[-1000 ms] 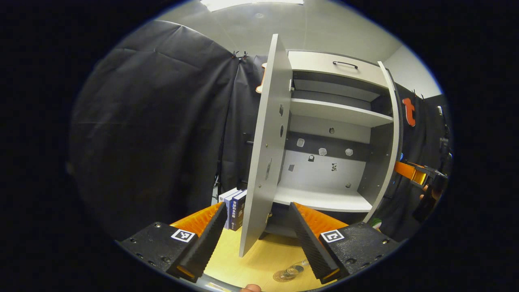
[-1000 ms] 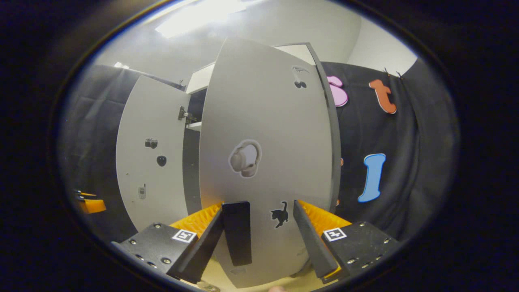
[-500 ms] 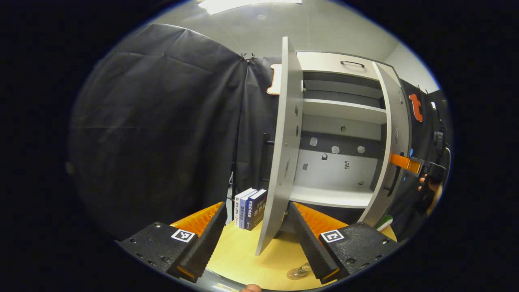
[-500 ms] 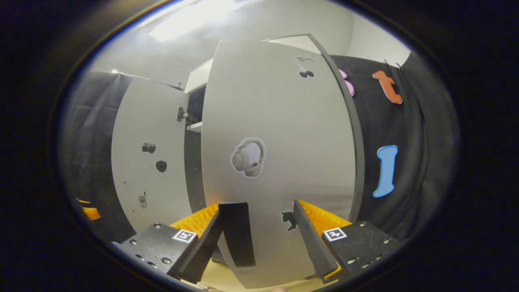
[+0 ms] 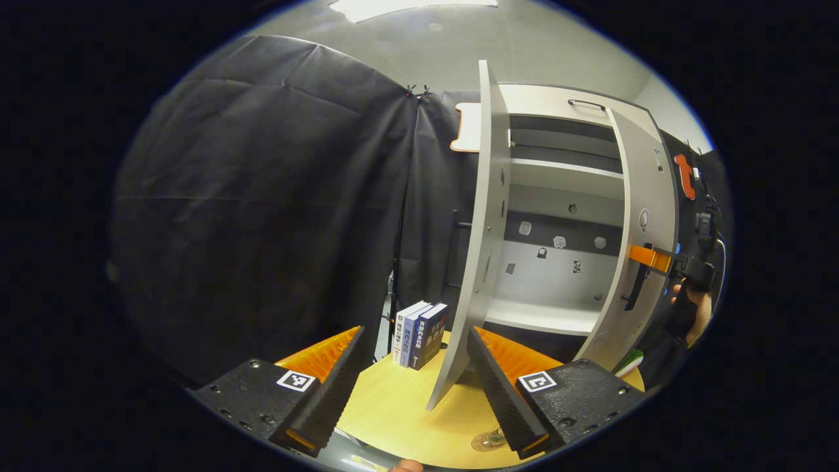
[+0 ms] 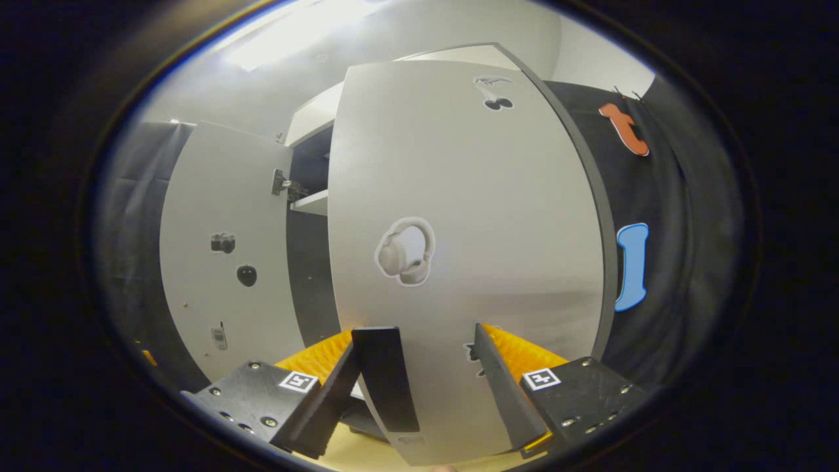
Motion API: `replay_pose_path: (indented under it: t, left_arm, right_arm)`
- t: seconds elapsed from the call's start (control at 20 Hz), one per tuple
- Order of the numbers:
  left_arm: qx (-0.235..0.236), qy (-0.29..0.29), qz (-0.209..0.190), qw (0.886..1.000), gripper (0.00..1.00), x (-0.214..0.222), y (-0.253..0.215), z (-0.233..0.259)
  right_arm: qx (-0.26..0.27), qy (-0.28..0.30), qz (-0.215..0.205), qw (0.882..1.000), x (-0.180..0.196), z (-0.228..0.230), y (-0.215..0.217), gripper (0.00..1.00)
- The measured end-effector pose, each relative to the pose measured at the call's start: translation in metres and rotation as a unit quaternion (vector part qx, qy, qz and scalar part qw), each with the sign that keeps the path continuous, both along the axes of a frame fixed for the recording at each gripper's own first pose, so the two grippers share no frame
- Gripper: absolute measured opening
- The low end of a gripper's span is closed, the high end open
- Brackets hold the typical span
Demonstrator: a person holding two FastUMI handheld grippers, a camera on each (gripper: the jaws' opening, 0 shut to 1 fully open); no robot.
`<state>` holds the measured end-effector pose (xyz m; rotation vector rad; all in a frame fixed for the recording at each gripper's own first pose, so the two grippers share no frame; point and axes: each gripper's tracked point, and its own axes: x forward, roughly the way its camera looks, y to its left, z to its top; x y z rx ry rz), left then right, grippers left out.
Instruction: Grasp the bottle in the cabinet with the left hand and place it on the coaster, then close the right door with the right hand and the left door with the left hand.
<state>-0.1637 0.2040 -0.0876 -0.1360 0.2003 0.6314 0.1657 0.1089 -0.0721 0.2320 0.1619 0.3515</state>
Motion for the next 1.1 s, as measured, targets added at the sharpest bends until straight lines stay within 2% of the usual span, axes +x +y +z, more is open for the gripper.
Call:
replay_pose_path:
  t: [0.35,0.4,0.5,0.55,0.6,0.9,0.95,1.05,1.1]
  left_arm:
    - [-0.009,0.012,0.007,1.000,0.97,0.000,0.011,-0.013]
    - [-0.009,0.012,0.008,1.000,1.00,0.000,0.012,-0.014]
    - [-0.012,0.012,0.008,1.000,1.00,0.001,0.015,-0.016]
    - [-0.014,0.012,0.008,1.000,0.94,0.001,0.016,-0.018]
    - [-0.015,0.014,0.008,1.000,0.97,0.000,0.018,-0.020]
    - [-0.023,0.023,0.010,0.999,0.97,-0.001,0.025,-0.034]
    - [-0.023,0.026,0.009,0.999,1.00,-0.001,0.027,-0.036]
    - [-0.024,0.030,0.009,0.999,0.94,-0.002,0.031,-0.038]
    - [-0.024,0.031,0.008,0.999,0.94,-0.002,0.033,-0.039]
  right_arm:
    - [-0.027,-0.018,-0.054,0.998,0.022,-0.005,0.010,0.98]
    - [-0.037,-0.023,-0.063,0.997,0.025,-0.007,0.011,0.98]
    - [-0.052,-0.035,-0.078,0.995,0.030,-0.010,0.013,0.98]
    - [-0.058,-0.040,-0.084,0.994,0.033,-0.011,0.014,0.98]
    - [-0.062,-0.044,-0.090,0.993,0.035,-0.011,0.015,0.98]
    - [-0.075,-0.052,-0.115,0.989,0.043,-0.013,0.017,0.98]
    - [-0.077,-0.053,-0.117,0.989,0.045,-0.014,0.017,0.98]
    - [-0.081,-0.052,-0.122,0.988,0.048,-0.014,0.018,0.97]
    - [-0.082,-0.051,-0.125,0.987,0.049,-0.015,0.019,0.97]
